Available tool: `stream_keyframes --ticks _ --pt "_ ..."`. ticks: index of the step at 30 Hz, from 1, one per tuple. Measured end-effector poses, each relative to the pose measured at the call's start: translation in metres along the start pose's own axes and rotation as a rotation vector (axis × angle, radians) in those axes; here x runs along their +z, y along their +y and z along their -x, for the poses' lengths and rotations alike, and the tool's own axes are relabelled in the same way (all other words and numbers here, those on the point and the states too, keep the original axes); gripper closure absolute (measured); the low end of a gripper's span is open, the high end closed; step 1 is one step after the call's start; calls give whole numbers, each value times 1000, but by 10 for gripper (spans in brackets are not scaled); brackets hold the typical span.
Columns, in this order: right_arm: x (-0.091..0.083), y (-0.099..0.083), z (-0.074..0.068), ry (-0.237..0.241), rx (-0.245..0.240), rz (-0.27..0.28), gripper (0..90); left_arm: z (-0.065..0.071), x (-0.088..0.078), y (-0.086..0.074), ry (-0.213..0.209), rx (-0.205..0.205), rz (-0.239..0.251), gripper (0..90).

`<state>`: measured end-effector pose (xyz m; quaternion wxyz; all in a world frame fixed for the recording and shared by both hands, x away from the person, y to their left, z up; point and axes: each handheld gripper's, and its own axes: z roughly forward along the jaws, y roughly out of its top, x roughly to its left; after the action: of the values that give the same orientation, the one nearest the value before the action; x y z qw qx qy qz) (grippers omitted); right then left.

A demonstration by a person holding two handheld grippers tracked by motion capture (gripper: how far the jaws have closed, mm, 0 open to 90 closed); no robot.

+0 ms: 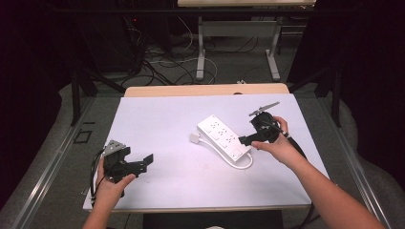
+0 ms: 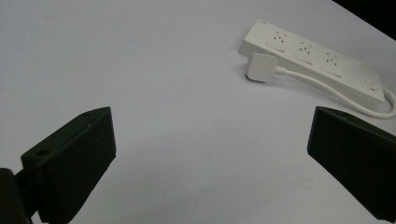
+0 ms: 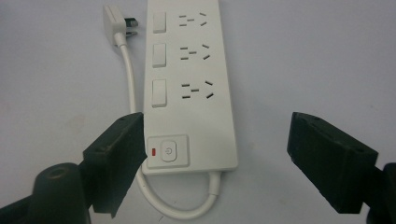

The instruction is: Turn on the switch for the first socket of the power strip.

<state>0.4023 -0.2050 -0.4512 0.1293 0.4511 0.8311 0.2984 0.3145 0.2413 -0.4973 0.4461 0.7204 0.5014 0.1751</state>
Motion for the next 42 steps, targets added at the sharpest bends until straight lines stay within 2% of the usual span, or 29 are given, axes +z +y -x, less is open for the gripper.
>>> stream_keyframes --ticks 4,9,12,13,14,19,22,25,27,31,34,35,36,38,40,42 --pt "2 3 -2 15 -11 -13 234 0 0 0 -3 0 -5 11" --pt "6 7 -5 -3 -10 -21 274 0 0 0 -1 -1 -5 11" --pt "8 10 -6 3 -7 -22 298 -1 0 0 1 0 -9 11" --pt "9 11 -6 3 -19 -26 297 -1 0 -1 1 0 -8 11" --pt "10 12 -7 1 -7 -23 297 -1 0 -1 1 0 -9 11" --pt "12 15 -9 2 -17 -30 312 -2 1 -1 2 -1 -8 11" --pt "14 17 -11 7 -32 -41 331 -2 1 -1 2 -2 -8 11" --pt "17 21 -12 10 -22 -56 354 -2 1 -1 2 -2 -9 11" --pt "20 23 -13 30 -31 -75 373 -2 1 -1 2 -1 -10 11" --pt "23 25 -14 29 -44 -89 385 -2 1 -1 3 0 -15 11" --pt "27 26 -16 30 -40 -104 412 -2 1 -1 3 1 -15 11" --pt "29 26 -16 33 -47 -91 428 -2 1 -1 4 1 -13 11" --pt "31 28 -16 31 -49 -110 457 -2 1 -1 3 0 -13 11" --pt "31 28 -16 41 -49 -114 462 -2 2 -2 6 -1 -9 11" --pt "34 29 -17 37 -38 -103 501 -2 3 -2 9 -5 -1 11" --pt "35 30 -16 44 -35 -116 520 -2 2 -2 6 -1 -12 11"
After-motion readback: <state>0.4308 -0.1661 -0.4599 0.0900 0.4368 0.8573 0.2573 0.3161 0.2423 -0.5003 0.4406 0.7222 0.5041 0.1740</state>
